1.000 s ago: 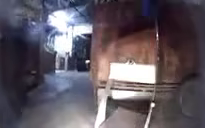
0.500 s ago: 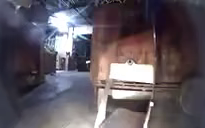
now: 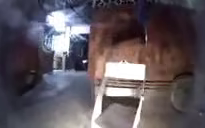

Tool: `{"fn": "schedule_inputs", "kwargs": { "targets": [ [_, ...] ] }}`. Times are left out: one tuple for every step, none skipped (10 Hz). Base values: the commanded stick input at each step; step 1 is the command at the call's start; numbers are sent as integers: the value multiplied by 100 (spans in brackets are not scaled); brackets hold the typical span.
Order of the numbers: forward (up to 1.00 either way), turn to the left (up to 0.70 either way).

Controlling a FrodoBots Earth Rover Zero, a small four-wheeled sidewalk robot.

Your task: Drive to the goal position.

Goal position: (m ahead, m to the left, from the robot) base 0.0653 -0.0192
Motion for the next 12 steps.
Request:
{"fn": "schedule_inputs", "kwargs": {
  "targets": [
    [12,3],
    [12,3],
    [12,3],
    [12,3],
    [12,3],
    [12,3],
    [12,3],
    [12,3],
    [12,3],
    [12,3],
    [12,3],
    [12,3]
  ]
}}
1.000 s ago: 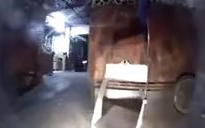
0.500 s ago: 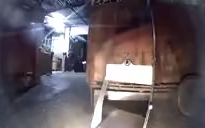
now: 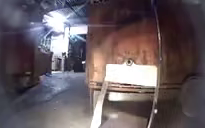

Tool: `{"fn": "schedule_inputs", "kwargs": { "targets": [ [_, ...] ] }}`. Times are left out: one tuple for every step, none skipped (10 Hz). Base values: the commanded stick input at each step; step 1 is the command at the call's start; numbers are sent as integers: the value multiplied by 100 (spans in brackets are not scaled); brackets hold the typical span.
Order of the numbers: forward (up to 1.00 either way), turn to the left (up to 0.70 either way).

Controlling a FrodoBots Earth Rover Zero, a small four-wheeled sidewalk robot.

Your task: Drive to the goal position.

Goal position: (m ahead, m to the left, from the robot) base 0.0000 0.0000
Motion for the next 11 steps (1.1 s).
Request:
{"fn": "schedule_inputs", "kwargs": {
  "targets": [
    [12,3],
    [12,3],
    [12,3],
    [12,3],
    [12,3],
    [12,3],
    [12,3],
    [12,3],
    [12,3],
    [12,3],
    [12,3]
  ]
}}
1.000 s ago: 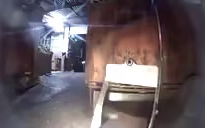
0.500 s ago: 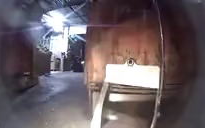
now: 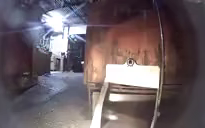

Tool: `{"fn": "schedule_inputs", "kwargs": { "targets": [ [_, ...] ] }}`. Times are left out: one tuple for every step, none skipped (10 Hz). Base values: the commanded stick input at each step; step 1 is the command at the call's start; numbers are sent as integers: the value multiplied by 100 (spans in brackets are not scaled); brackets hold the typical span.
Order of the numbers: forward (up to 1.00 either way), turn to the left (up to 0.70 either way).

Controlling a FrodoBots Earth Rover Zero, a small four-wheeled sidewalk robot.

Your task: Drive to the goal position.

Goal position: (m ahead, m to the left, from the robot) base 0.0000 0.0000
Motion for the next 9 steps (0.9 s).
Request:
{"fn": "schedule_inputs", "kwargs": {
  "targets": [
    [12,3],
    [12,3],
    [12,3],
    [12,3],
    [12,3],
    [12,3],
    [12,3],
    [12,3],
    [12,3]
  ]
}}
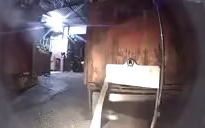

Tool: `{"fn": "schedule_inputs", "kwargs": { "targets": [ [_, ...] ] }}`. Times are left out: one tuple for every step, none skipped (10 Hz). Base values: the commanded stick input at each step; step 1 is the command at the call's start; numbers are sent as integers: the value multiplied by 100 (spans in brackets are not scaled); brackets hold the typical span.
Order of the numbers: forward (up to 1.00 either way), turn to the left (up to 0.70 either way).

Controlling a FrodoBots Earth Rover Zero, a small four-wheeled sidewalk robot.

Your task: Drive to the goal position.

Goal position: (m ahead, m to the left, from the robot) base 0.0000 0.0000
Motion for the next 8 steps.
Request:
{"fn": "schedule_inputs", "kwargs": {
  "targets": [
    [12,3],
    [12,3],
    [12,3],
    [12,3],
    [12,3],
    [12,3],
    [12,3],
    [12,3]
  ]
}}
